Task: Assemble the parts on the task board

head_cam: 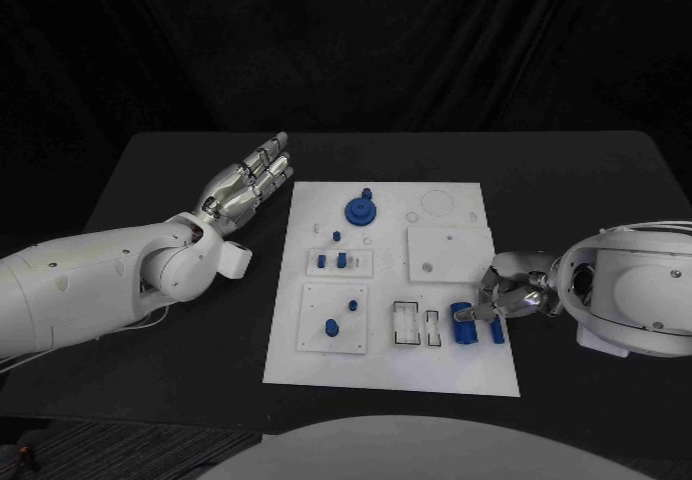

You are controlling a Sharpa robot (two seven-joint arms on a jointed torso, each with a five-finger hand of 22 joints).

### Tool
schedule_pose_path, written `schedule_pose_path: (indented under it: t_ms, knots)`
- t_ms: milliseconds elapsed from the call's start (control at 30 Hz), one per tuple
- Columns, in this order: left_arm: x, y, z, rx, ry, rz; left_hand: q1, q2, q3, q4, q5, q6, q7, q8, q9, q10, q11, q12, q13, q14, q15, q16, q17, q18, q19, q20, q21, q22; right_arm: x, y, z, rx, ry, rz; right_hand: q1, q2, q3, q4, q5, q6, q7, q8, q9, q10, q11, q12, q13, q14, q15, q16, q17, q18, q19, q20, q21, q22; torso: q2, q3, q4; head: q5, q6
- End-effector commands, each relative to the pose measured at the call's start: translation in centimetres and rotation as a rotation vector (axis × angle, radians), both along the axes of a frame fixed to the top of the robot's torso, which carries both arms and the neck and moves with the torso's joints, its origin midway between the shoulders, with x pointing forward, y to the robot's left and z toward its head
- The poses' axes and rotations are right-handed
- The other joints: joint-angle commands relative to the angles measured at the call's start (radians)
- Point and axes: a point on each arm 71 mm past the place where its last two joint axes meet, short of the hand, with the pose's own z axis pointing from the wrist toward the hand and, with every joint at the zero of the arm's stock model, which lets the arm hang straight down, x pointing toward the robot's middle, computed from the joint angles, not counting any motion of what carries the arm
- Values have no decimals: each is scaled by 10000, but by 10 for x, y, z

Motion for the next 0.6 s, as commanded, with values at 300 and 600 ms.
schedule_pose_path:
  t_ms: [300,600]
  knots:
    - [-7,-10,-2,-368,87,-709,23,229,91,-21,118,-121,275,-24,-9,4,336,-32,-10,-4,586,-36,-17,-445,24,324,-33,-15,-1,6,-7,-187,-209,88,-181,237,-340,17,-807,12,-31,47,358,1040,-51,24,2632,737,-78,104,966,-105,556,-101,55,2266,11,-10,-29,-27,-2]
    - [-9,-14,-4,-414,313,-962,132,238,146,-57,212,-66,401,-9,3,4,507,-32,-10,-4,707,-36,-17,-537,24,356,-33,-15,-1,16,-16,-8,-141,340,499,311,-298,-163,-512,49,-54,38,594,1040,-70,24,2632,727,-88,96,924,-96,534,-108,27,2254,7,16,-22,37,-2]
